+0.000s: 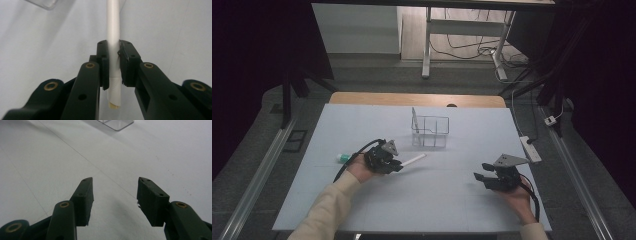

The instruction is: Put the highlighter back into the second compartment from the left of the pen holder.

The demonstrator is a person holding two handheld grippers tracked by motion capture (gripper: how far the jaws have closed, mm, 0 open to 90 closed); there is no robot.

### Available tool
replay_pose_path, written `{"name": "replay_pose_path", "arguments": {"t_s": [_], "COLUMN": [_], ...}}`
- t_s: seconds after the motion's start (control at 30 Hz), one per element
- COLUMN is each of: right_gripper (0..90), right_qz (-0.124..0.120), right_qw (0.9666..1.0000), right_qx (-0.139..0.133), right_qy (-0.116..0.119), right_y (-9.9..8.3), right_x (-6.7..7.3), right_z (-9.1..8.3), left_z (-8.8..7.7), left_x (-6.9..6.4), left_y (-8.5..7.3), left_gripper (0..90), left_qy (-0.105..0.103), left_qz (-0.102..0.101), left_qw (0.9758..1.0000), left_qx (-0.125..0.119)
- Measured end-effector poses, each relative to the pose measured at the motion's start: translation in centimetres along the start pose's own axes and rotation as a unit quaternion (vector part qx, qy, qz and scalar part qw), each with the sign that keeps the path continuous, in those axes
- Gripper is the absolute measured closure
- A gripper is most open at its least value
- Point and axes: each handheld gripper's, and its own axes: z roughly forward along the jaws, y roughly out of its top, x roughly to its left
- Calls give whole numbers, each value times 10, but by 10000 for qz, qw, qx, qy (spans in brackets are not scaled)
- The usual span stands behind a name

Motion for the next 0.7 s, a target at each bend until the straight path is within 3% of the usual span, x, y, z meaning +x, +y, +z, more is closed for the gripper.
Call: {"name": "replay_pose_path", "arguments": {"t_s": [0.33, 0.7], "right_gripper": [463, 458], "right_qz": [12, 84], "right_qw": [10000, 9998], "right_qx": [-53, -131], "right_qy": [60, 117], "right_y": [2, 2], "right_x": [2, 3], "right_z": [0, 1], "left_z": [-14, -16], "left_x": [4, 3], "left_y": [-11, -11], "left_gripper": [788, 788], "left_qy": [66, 61], "left_qz": [-372, -417], "left_qw": [9977, 9960], "left_qx": [-571, -788]}}
